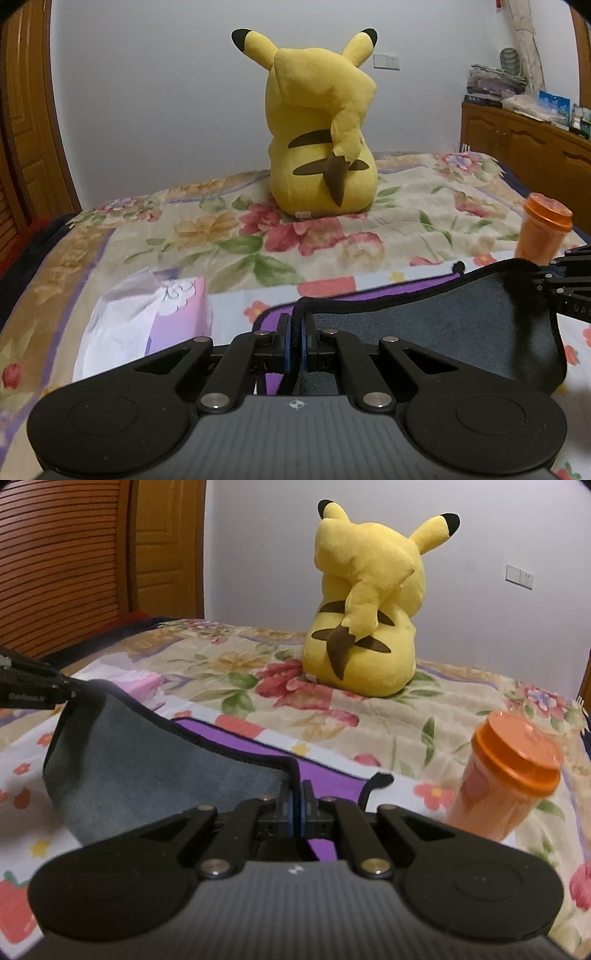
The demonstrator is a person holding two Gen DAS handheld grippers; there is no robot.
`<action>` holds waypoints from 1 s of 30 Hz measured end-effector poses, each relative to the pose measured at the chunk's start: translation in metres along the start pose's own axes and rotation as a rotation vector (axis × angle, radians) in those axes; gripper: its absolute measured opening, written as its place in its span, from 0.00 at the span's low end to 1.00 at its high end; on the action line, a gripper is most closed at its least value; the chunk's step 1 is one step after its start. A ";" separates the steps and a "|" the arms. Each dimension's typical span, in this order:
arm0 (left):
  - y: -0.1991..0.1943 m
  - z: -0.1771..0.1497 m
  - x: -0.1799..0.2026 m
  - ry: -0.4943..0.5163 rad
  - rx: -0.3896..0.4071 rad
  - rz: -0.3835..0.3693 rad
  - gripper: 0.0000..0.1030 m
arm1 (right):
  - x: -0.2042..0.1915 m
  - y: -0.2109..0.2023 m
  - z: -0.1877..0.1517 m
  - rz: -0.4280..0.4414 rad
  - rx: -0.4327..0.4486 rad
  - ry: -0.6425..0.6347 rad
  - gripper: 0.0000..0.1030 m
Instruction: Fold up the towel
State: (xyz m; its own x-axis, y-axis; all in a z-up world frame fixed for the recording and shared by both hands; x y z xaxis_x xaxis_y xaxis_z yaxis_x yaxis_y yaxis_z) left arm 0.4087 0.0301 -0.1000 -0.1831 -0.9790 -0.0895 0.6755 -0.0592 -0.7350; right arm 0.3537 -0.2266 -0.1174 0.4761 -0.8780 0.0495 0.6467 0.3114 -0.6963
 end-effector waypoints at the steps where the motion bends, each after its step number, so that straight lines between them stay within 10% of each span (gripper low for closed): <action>1: 0.003 0.003 -0.001 -0.005 0.004 0.002 0.08 | 0.002 0.002 0.003 -0.001 0.003 0.003 0.04; 30: 0.099 0.013 -0.011 -0.048 -0.048 0.034 0.13 | 0.032 0.084 0.001 -0.104 -0.042 0.063 0.14</action>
State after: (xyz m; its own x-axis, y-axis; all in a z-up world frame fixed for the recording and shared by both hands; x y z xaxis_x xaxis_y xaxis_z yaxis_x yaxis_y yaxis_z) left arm 0.4870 0.0321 -0.1629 -0.1258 -0.9885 -0.0835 0.6453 -0.0176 -0.7637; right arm 0.4238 -0.2276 -0.1741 0.3679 -0.9265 0.0789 0.6648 0.2027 -0.7190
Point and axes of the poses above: each gripper's, at about its wrist camera, not at the fingertips, and y roughly the way its jaws point, x to its right, z to its top, the point moved 9 cm from there along y, roughly the way its jaws point, and after that the axes turned 14 degrees about -x, right-handed, at the moved point
